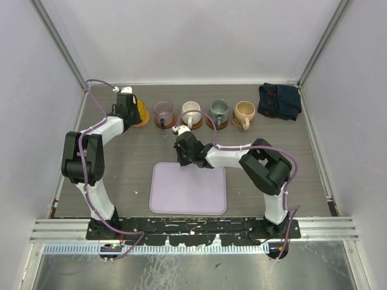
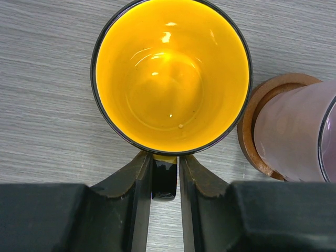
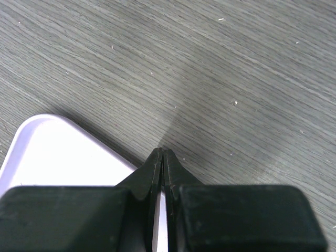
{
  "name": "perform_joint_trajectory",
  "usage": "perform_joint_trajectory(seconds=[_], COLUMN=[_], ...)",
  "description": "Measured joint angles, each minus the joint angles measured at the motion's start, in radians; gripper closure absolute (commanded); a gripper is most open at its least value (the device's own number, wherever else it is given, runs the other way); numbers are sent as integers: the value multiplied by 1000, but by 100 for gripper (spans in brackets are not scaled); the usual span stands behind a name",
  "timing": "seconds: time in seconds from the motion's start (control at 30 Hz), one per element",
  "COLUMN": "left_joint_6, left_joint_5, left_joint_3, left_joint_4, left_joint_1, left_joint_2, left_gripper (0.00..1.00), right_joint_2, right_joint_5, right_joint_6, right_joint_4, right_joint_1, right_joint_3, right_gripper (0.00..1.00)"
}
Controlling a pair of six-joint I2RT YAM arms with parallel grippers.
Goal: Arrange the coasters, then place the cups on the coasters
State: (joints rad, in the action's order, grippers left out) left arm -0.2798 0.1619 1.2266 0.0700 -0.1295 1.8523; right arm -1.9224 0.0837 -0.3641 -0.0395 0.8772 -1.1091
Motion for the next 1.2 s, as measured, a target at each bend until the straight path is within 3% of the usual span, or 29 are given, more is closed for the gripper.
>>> perform_joint_trajectory(seconds=[0.47, 1.2], left_joint_6=[-18, -10], left_joint_5=[10, 16], left_joint_3=[-4, -14], left_joint_4=[-4, 1], left_joint_1=[0, 0], left_joint_2=[0, -9], left_gripper=[88, 89], right_joint_2=[-2, -9], right_joint_5=[0, -3], right_joint_6=[0, 0], right_joint_4=[-3, -6], right_joint_1=[0, 1], right_joint_3=[0, -9], right_gripper=[89, 89])
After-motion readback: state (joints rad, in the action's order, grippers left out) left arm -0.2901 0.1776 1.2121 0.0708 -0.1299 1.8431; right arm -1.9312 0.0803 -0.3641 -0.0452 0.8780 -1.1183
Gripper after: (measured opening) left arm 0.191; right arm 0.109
